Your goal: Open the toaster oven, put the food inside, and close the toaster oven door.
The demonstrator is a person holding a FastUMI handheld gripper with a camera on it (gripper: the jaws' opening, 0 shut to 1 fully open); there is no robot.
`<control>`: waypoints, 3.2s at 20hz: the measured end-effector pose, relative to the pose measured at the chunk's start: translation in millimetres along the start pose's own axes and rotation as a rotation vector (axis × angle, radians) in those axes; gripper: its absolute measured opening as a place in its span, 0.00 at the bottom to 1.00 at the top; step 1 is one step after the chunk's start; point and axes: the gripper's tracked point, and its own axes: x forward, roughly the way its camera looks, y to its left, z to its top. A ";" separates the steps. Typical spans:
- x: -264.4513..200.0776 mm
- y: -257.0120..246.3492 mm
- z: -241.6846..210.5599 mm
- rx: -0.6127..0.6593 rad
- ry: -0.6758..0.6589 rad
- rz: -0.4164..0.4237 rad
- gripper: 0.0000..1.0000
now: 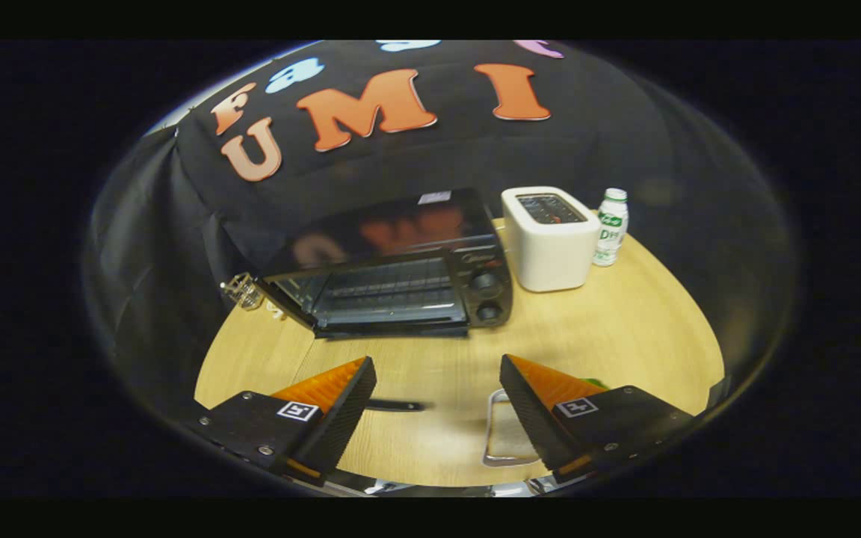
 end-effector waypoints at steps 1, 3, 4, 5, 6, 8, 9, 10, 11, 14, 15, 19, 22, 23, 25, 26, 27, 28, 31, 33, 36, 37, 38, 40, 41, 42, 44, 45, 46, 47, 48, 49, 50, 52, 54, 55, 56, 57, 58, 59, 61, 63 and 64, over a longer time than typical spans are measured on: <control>-7.2 -13.6 9.4 0.023 -0.015 0.002 0.99; -21.8 -42.6 16.9 0.063 -0.016 0.005 0.99; -25.9 -57.0 17.0 0.073 -0.013 0.003 0.99; -28.9 -71.2 16.8 0.078 -0.008 -0.002 0.99; -33.3 -84.2 15.3 0.084 0.006 0.001 0.99; -37.2 -103.7 6.4 0.099 0.055 0.021 0.99; -36.9 -113.4 1.0 0.105 0.082 0.027 0.99; -35.8 -121.7 -5.5 0.111 0.113 0.028 0.99; -32.1 -126.8 -12.2 0.117 0.144 0.036 0.99; -25.4 -134.4 -39.4 0.122 0.259 0.078 0.99; -21.0 -137.0 -47.9 0.119 0.294 0.086 0.99; -6.4 -129.8 -77.1 0.147 0.433 0.167 0.99; 2.8 -129.1 -101.3 0.105 0.520 0.187 0.99; 3.7 -126.7 -104.6 0.097 0.539 0.200 0.99; 8.1 -116.7 -109.4 0.113 0.566 0.243 0.99; 11.0 -114.3 -115.2 0.114 0.586 0.250 0.98; 12.6 -113.5 -118.9 0.105 0.605 0.252 0.94; 15.4 -114.4 -121.6 0.098 0.619 0.249 0.89; 16.1 -108.3 -125.0 0.109 0.652 0.270 0.71; 16.0 -105.5 -126.6 0.113 0.661 0.283 0.58; 10.2 -98.4 -121.4 0.144 0.658 0.311 0.42; 7.5 -98.1 -121.5 0.136 0.653 0.310 0.37; 3.9 -95.8 -120.8 0.129 0.648 0.313 0.32; -6.6 -90.9 -119.3 0.111 0.637 0.325 0.28; -10.5 -89.7 -117.2 0.104 0.630 0.327 0.28; -13.3 -88.6 -113.5 0.104 0.620 0.327 0.28; -17.8 -85.1 -102.0 0.131 0.582 0.330 0.28; -19.5 -82.6 -94.8 0.154 0.562 0.332 0.28; -22.0 -82.0 -89.2 0.172 0.538 0.329 0.28; -24.0 -80.3 -82.8 0.194 0.513 0.327 0.28; -25.3 -78.6 -76.9 0.215 0.491 0.326 0.28; -26.5 -78.3 -70.1 0.233 0.460 0.324 0.28; -24.0 -77.8 -63.2 0.261 0.428 0.317 0.28; -21.6 -74.2 -50.4 0.326 0.359 0.312 0.28; -19.0 -65.5 -42.7 0.382 0.305 0.305 0.28; -15.8 -59.0 -39.8 0.405 0.278 0.307 0.28; -12.2 -50.2 -35.7 0.435 0.252 0.319 0.28; -9.9 -38.4 -31.7 0.476 0.232 0.338 0.28; -6.4 -26.2 -28.2 0.511 0.217 0.362 0.28; -0.1 -17.3 -26.3 0.540 0.201 0.372 0.28; 14.9 -2.7 -28.6 0.582 0.189 0.358 0.28; 33.1 13.0 -27.9 0.629 0.159 0.342 0.28; 40.6 22.0 -24.2 0.659 0.130 0.349 0.28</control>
